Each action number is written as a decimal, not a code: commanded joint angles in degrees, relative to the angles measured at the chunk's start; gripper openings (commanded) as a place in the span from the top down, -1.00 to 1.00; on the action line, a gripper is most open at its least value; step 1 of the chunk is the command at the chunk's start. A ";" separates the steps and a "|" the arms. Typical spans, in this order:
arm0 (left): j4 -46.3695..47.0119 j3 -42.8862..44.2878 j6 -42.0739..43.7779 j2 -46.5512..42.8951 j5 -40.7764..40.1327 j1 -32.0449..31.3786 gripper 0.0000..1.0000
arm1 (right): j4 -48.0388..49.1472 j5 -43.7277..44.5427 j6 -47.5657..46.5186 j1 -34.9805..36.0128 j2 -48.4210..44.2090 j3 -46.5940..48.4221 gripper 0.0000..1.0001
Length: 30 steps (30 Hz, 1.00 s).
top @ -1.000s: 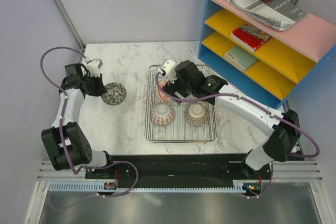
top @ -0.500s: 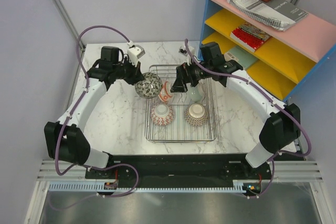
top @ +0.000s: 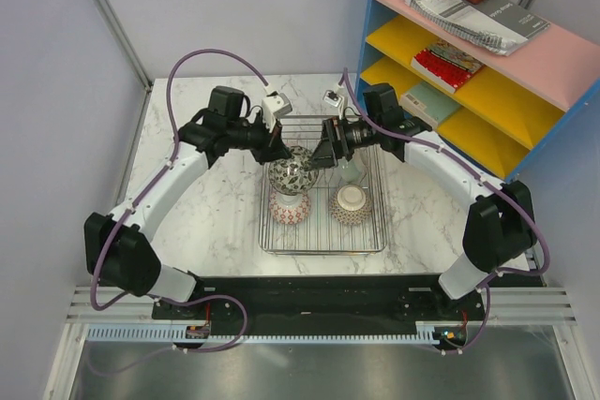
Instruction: Load the bowls into the dish rack
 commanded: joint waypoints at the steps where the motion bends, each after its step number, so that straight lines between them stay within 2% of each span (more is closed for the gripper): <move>1: 2.54 1.59 -0.42 -4.77 4.92 -1.23 0.96 | 4.23 -3.41 1.17 -0.31 0.48 -0.70 -0.96; 8: 6.85 -2.18 -2.27 -9.25 4.92 -1.32 0.96 | 5.11 -9.38 1.87 -0.31 2.59 -1.93 -0.96; 17: 9.05 -3.50 -3.15 -9.44 5.10 -1.67 0.96 | 7.92 -16.68 4.77 0.13 3.21 -2.81 -0.96; 20: 9.84 -4.12 -3.32 -9.61 4.57 -1.76 0.96 | 11.08 -17.99 7.40 0.30 2.94 -4.48 -0.96; 25: 11.16 -5.35 -3.50 -10.05 3.78 -2.02 0.96 | 21.53 -19.23 16.27 1.00 1.98 -7.38 -0.96; 30: 11.86 -6.41 -3.32 -10.40 3.16 -2.20 0.96 | 24.71 -18.71 18.22 1.71 1.27 -7.65 -0.96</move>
